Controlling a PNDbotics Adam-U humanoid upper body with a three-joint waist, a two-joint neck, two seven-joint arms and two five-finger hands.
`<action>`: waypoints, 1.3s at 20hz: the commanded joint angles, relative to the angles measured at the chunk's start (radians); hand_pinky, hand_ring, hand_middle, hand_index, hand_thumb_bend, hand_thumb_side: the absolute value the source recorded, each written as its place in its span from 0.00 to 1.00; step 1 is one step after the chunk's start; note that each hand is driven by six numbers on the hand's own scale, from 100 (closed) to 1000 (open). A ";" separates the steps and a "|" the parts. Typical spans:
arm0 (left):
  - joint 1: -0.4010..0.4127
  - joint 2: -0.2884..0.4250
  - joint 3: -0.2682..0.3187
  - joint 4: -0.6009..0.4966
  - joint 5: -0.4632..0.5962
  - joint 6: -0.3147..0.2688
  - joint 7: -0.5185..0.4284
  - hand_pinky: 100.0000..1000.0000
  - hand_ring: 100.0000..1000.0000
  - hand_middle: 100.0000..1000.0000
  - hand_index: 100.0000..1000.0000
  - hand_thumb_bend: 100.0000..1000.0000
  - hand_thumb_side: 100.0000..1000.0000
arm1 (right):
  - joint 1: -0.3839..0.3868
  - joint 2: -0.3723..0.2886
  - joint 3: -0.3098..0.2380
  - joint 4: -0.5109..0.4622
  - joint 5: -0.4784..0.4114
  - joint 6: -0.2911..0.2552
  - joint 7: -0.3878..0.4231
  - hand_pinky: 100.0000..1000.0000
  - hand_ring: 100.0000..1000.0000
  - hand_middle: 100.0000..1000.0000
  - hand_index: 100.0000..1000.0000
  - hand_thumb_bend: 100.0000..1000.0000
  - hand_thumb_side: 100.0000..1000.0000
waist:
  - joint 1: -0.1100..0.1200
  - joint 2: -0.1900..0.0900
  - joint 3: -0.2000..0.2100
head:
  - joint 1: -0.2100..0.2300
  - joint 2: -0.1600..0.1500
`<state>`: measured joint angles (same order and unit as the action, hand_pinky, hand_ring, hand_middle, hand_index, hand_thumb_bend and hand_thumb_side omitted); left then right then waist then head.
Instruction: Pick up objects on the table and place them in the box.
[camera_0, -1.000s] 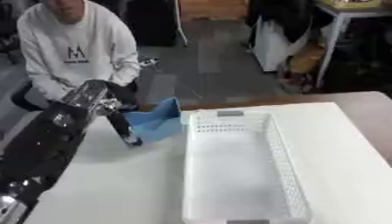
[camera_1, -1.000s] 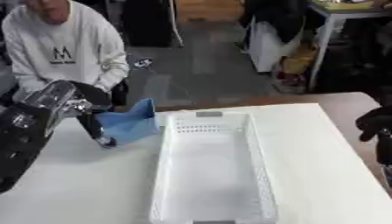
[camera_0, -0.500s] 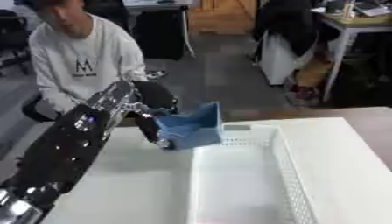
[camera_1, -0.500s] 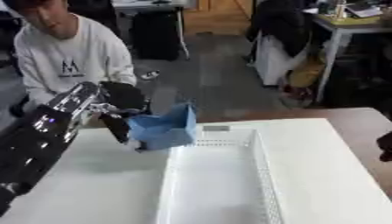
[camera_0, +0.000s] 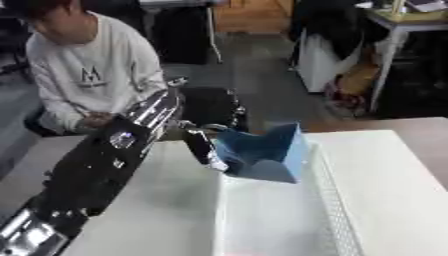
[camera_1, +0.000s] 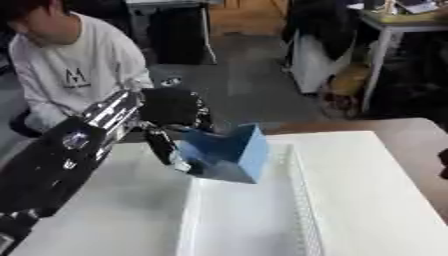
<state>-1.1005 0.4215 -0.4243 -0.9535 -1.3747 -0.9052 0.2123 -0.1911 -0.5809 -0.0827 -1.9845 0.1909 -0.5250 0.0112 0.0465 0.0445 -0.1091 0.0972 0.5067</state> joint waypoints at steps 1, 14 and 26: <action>-0.033 0.001 -0.009 0.006 -0.053 -0.002 0.088 0.00 0.22 0.21 0.45 0.05 0.95 | -0.018 -0.022 -0.008 -0.015 -0.010 0.004 0.003 0.06 0.37 0.53 0.62 0.00 0.71 | -0.002 -0.009 -0.004 | 0.006 -0.007; -0.029 -0.020 0.004 0.106 -0.198 -0.002 0.167 0.99 1.00 1.00 1.00 1.00 1.00 | -0.029 -0.020 -0.020 -0.015 -0.022 0.012 -0.001 0.06 0.38 0.53 0.62 0.00 0.71 | -0.001 -0.008 -0.011 | 0.005 -0.012; 0.054 0.038 0.077 0.048 -0.092 -0.002 0.263 0.70 0.85 0.90 0.92 0.65 0.92 | -0.020 -0.021 -0.031 -0.015 -0.014 0.024 -0.021 0.06 0.38 0.53 0.62 0.00 0.71 | -0.001 -0.008 0.004 | -0.019 -0.050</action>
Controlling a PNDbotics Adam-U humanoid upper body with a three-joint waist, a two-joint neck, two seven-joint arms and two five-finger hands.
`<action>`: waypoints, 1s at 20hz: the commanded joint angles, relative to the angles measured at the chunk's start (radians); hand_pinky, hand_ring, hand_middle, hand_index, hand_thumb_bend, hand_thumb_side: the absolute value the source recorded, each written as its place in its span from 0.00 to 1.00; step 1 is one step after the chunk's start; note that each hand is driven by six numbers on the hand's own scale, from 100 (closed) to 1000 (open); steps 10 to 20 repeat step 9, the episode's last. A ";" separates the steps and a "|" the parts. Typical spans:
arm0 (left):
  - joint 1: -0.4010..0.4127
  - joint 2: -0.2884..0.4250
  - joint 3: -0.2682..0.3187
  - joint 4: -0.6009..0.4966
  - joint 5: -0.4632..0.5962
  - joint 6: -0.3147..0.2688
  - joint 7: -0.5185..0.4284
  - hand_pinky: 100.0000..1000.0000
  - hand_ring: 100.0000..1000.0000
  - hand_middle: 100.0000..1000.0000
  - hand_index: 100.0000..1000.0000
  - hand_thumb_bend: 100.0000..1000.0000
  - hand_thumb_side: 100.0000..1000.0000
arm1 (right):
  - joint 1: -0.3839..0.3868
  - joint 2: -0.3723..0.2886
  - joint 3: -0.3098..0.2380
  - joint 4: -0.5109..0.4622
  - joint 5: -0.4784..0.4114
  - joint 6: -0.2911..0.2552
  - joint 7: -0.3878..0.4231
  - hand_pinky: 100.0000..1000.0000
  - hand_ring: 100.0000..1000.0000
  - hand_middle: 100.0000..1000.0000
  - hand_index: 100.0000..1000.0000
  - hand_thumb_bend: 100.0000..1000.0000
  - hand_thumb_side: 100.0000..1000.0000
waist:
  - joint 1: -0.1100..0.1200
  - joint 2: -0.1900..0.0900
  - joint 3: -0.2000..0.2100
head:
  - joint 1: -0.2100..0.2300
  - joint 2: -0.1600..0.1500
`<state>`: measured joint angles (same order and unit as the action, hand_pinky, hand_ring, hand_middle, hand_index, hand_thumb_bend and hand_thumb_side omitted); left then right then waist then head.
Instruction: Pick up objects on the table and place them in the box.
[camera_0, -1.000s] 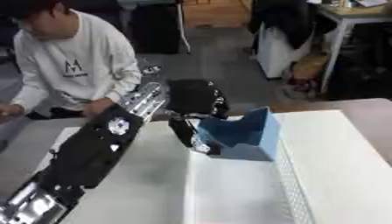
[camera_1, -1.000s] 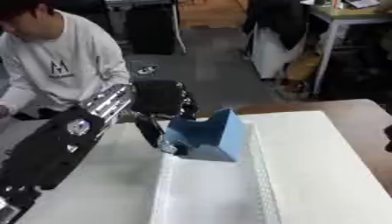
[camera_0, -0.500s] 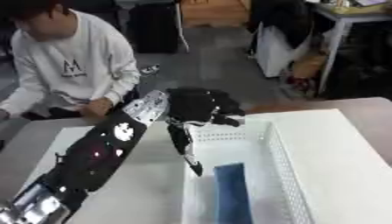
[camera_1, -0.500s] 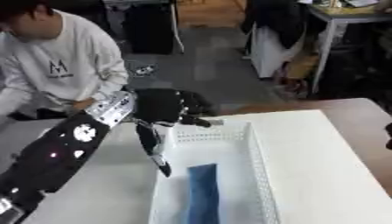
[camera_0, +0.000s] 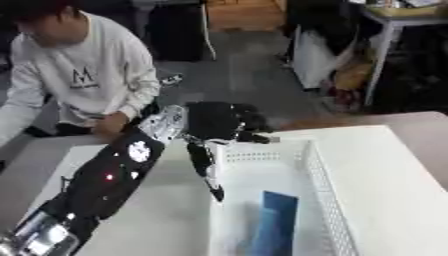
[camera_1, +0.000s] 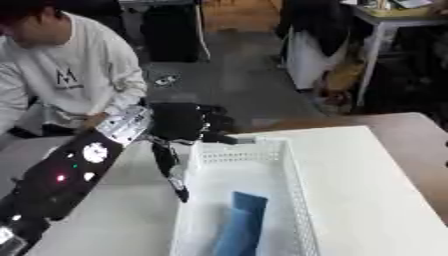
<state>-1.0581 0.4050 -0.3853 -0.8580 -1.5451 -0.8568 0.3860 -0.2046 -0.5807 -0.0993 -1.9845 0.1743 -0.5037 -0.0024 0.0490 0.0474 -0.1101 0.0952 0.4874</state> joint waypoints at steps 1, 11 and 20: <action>0.049 0.075 0.051 -0.077 0.157 -0.050 0.104 0.67 0.82 0.89 0.92 0.64 0.92 | -0.003 -0.022 -0.017 -0.015 0.005 0.004 -0.011 0.06 0.38 0.53 0.62 0.00 0.71 | -0.004 -0.010 0.010 | -0.035 -0.054; 0.417 0.185 0.022 -0.459 0.926 -0.019 -0.123 0.33 0.50 0.68 0.80 0.68 0.88 | 0.049 -0.020 -0.022 -0.015 0.051 0.001 -0.028 0.05 0.38 0.54 0.62 0.00 0.71 | -0.019 0.005 0.062 | -0.255 -0.292; 0.417 0.185 0.022 -0.459 0.926 -0.019 -0.123 0.33 0.50 0.68 0.80 0.68 0.88 | 0.049 -0.020 -0.022 -0.015 0.051 0.001 -0.028 0.05 0.38 0.54 0.62 0.00 0.71 | -0.019 0.005 0.062 | -0.255 -0.292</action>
